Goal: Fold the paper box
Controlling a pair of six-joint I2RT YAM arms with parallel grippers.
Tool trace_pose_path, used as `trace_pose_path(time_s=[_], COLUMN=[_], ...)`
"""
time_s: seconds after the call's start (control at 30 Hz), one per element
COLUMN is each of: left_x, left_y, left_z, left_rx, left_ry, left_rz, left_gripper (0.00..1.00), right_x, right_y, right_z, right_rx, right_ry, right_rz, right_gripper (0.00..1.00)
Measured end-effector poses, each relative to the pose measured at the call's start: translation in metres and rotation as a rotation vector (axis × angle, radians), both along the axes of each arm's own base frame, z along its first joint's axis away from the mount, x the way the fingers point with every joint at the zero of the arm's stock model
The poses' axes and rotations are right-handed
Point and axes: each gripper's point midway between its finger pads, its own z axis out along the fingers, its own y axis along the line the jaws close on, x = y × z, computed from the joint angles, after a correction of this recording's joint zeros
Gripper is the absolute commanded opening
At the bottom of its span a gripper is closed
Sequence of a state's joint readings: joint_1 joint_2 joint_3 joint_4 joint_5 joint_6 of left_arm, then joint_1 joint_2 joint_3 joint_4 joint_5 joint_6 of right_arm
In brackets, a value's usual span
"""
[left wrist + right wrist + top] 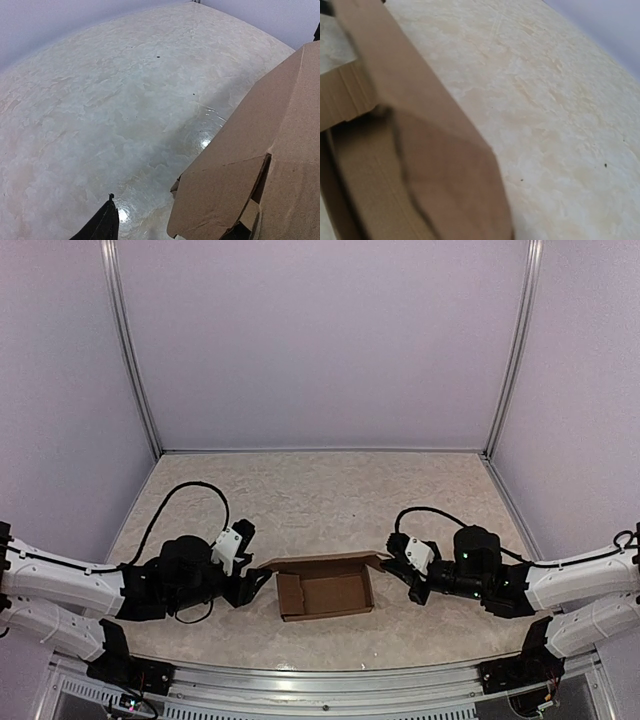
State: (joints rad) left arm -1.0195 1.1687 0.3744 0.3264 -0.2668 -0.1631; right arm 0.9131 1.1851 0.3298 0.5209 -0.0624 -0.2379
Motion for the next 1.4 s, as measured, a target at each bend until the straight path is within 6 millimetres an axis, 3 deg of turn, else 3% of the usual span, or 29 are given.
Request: trace_pose_path(time_s=[0.3, 0.9, 1.4], left_x=[-0.001, -0.005, 0.01], left_y=[-0.001, -0.005, -0.013], left_z=[0.0, -0.004, 0.006], left_rx=[0.001, -0.008, 0.013], left_ry=[0.0, 0.03, 0.051], left_rz=[-0.012, -0.03, 0.044], left_gripper=[0.44, 0.01, 0.0], right_x=[0.001, 0.011, 0.02], right_y=[0.001, 0.01, 0.021], right_z=[-0.003, -0.013, -0.002], right_rx=[-0.004, -0.034, 0.037], right_ry=[0.015, 0.074, 0.191], right_rz=[-0.002, -0.029, -0.1], right_gripper=[0.0, 0.0, 0.0])
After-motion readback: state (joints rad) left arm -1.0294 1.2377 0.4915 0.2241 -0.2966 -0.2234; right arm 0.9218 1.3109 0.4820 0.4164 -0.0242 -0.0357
